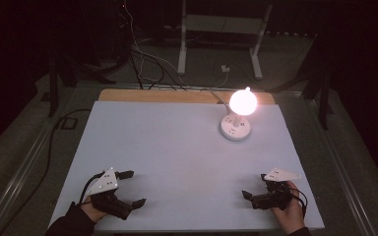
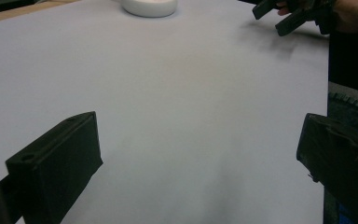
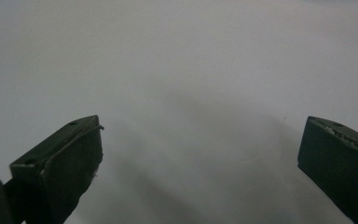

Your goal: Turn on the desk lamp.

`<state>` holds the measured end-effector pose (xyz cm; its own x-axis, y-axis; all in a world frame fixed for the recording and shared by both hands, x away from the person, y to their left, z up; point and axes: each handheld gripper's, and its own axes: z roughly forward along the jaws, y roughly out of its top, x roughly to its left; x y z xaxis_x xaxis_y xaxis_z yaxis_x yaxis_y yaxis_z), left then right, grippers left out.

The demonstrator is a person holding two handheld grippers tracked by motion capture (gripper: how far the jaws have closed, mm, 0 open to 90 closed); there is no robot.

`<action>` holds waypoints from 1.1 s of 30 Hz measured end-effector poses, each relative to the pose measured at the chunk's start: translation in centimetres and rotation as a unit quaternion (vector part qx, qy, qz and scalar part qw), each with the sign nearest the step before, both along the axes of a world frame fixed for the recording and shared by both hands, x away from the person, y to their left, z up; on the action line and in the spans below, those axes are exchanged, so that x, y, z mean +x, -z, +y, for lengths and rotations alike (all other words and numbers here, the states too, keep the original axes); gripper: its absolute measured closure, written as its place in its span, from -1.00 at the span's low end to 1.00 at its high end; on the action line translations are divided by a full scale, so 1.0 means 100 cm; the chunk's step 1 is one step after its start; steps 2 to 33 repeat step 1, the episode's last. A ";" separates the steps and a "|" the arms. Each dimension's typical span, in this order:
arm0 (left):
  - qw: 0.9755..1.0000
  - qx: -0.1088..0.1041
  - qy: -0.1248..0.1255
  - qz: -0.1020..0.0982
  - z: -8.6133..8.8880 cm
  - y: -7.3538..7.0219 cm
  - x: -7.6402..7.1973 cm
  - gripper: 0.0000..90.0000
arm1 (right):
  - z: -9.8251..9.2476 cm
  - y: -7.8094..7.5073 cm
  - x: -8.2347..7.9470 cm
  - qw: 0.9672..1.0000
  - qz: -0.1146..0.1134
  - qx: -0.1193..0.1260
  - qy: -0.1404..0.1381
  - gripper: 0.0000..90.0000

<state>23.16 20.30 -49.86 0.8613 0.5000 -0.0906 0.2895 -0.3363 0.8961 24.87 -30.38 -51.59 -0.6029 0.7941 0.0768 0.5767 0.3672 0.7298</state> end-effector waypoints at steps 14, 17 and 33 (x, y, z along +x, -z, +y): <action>1.000 0.000 0.000 0.000 0.000 0.000 0.000 -0.99 | 0.000 0.000 0.000 1.000 -0.001 0.002 0.000 -1.00; 1.000 0.000 0.000 0.000 0.000 0.000 0.000 -0.99 | 0.000 0.000 0.000 1.000 -0.001 0.002 0.000 -1.00; 1.000 0.000 0.000 0.000 0.000 0.000 0.000 -0.99 | 0.000 0.000 0.000 1.000 -0.001 0.002 0.000 -1.00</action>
